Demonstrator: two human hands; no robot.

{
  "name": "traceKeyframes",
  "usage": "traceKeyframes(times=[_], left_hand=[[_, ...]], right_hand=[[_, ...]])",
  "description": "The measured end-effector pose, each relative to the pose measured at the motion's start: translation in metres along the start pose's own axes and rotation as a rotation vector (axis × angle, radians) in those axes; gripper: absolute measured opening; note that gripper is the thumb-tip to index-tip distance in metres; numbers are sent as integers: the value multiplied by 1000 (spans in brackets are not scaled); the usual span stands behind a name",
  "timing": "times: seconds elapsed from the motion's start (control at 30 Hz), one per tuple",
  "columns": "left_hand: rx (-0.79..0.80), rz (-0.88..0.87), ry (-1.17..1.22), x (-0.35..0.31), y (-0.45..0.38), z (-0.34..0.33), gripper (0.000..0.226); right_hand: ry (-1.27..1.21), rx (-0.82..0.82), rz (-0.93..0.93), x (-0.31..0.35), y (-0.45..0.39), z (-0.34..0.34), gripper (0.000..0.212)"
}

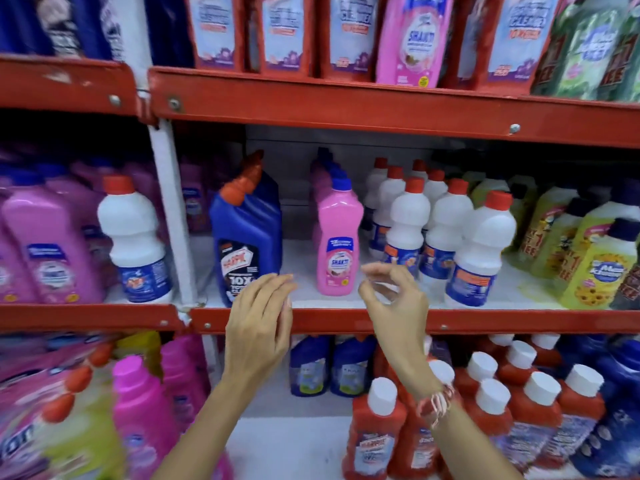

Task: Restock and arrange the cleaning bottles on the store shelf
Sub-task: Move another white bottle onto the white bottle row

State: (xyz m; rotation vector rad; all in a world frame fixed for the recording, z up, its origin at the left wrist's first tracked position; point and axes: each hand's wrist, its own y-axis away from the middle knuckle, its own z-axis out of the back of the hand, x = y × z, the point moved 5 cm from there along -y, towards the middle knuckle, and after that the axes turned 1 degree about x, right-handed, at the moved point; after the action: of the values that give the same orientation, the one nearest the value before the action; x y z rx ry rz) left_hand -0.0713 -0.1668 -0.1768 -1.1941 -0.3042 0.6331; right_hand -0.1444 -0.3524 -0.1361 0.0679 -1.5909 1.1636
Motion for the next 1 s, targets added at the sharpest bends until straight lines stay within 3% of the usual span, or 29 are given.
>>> traceKeyframes(times=[0.3, 0.47, 0.67, 0.87, 1.0], left_hand=[[-90, 136, -138, 113, 33, 94, 29], [-51, 176, -253, 169, 56, 115, 30], [87, 227, -287, 207, 74, 113, 41], [141, 114, -277, 224, 92, 108, 44], [132, 81, -301, 230, 97, 105, 47]], right_hand=[[-126, 237, -70, 42, 44, -134, 18], [-120, 310, -89, 62, 66, -208, 19], [51, 309, -46, 83, 77, -271, 40], [206, 237, -185, 85, 84, -312, 51], [242, 193, -237, 83, 80, -333, 74]])
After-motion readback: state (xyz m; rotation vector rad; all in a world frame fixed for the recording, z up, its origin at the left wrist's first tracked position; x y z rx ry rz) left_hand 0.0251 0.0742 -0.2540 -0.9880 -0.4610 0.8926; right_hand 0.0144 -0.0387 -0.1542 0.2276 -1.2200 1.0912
